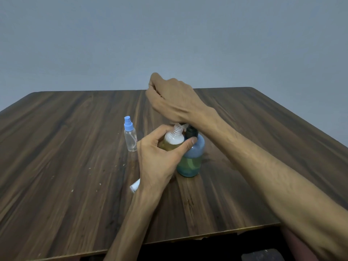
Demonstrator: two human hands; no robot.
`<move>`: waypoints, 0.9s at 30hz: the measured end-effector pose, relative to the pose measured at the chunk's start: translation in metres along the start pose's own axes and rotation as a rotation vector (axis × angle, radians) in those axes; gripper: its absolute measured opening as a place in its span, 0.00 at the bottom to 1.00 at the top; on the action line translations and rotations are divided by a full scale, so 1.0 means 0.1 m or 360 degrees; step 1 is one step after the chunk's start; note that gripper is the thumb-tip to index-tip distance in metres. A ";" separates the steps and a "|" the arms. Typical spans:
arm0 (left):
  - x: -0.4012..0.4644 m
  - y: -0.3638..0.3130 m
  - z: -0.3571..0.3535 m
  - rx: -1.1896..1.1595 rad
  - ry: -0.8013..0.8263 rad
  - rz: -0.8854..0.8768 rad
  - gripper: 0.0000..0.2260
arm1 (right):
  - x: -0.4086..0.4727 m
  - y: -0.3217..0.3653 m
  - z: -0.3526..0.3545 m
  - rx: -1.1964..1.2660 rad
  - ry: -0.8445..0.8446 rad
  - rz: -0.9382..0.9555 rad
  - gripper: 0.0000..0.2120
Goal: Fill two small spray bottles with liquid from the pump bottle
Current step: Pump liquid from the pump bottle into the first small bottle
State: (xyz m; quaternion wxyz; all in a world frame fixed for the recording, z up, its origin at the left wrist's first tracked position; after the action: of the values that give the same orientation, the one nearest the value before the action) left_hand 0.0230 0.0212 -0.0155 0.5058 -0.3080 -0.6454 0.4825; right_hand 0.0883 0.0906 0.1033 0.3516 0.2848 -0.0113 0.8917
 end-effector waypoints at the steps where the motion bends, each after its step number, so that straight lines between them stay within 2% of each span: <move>1: 0.00 0.00 0.00 -0.0002 -0.0004 -0.0002 0.14 | 0.01 0.01 0.04 0.0012 -0.0033 0.0011 0.08; 5: 0.01 0.01 0.00 0.0029 -0.0001 -0.0028 0.14 | -0.01 0.00 -0.06 -0.0004 0.0090 -0.0002 0.08; 10: 0.01 0.01 0.00 -0.0020 -0.0018 0.0017 0.14 | 0.01 0.00 0.02 0.0107 0.0046 -0.0008 0.08; 13: 0.02 0.00 0.00 0.0009 0.0004 -0.0027 0.14 | -0.01 0.00 -0.08 0.0042 0.0129 -0.0011 0.09; 17: 0.00 -0.02 0.01 0.0007 -0.0021 -0.0009 0.15 | 0.01 0.01 0.02 0.0098 0.0007 0.0007 0.08; 21: 0.01 -0.01 0.00 0.0033 0.0006 -0.0041 0.14 | -0.01 0.00 -0.06 0.0021 0.0089 0.0008 0.09; 25: 0.00 -0.02 0.01 0.0009 0.0003 -0.0041 0.15 | -0.01 -0.01 0.05 0.0101 -0.0126 0.0022 0.08; 27: 0.01 -0.02 0.00 0.0016 0.0010 -0.0039 0.15 | -0.01 -0.03 0.00 0.0041 -0.0055 0.0021 0.08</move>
State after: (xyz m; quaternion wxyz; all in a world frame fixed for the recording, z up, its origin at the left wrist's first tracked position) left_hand 0.0230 0.0216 -0.0136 0.5153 -0.2990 -0.6451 0.4784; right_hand 0.0910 0.0918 0.1022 0.3417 0.3045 -0.0077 0.8891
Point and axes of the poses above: each hand's wrist, its own x-axis towards the middle knuckle, its own z-axis out of the back of the hand, y = z × x, the point moved 6 cm from there along x, towards the middle knuckle, and after that the axes turned 11 degrees about z, right-handed, at the moved point
